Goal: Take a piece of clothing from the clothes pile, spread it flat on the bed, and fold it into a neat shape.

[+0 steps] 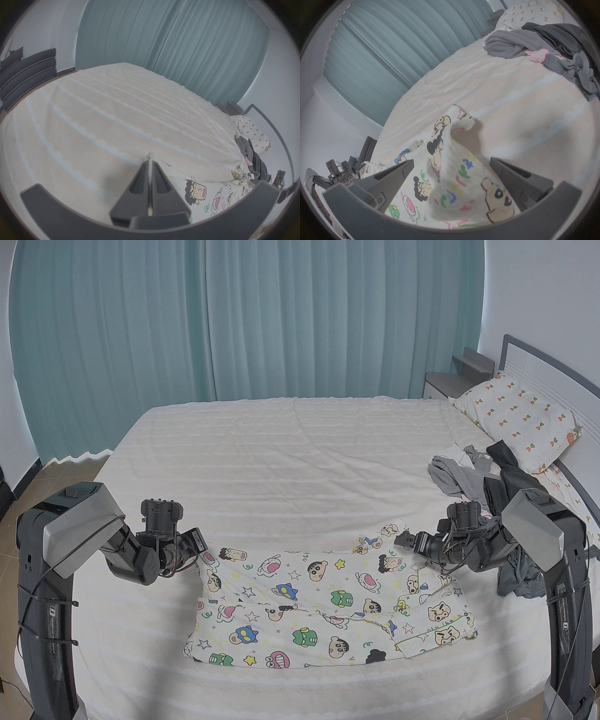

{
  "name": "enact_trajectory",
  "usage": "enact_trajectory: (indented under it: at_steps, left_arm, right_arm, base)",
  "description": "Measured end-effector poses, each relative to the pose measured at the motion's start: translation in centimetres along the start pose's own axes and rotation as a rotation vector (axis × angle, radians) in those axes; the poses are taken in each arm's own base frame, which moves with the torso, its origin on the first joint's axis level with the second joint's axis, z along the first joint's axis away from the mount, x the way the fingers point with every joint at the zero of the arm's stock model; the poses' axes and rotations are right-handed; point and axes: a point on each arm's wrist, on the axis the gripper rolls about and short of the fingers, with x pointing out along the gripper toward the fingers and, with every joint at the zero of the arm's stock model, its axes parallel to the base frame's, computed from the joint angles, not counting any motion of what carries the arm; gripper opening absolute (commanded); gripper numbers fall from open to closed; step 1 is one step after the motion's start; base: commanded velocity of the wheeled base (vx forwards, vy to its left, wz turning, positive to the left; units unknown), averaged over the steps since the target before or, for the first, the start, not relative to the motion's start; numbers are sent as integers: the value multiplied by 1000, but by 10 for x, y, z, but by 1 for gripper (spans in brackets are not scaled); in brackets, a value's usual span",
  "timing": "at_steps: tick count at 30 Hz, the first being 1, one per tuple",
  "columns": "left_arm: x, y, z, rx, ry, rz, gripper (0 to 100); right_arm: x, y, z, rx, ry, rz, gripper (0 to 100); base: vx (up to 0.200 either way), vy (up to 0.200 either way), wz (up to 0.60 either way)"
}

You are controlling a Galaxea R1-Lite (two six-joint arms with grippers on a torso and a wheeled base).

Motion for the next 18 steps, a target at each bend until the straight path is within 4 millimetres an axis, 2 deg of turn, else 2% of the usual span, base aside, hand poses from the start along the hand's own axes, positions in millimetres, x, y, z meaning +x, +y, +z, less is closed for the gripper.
enact_trajectory:
  at_steps: [3,4,18]
  left_arm:
    - [0,0,-1,0,2,1,0]
    - [0,0,-1,0,3,0,0]
    - [-1,-1,-2,2,6,-3,0]
  right_arm:
    - [1,-2,1,5,14,20,100]
    - [1,-3,1,8,23,25,0]
    - [-3,-12,7,37,28,61,0]
  base:
    - [0,0,0]
    - [0,0,0]
    - [0,0,0]
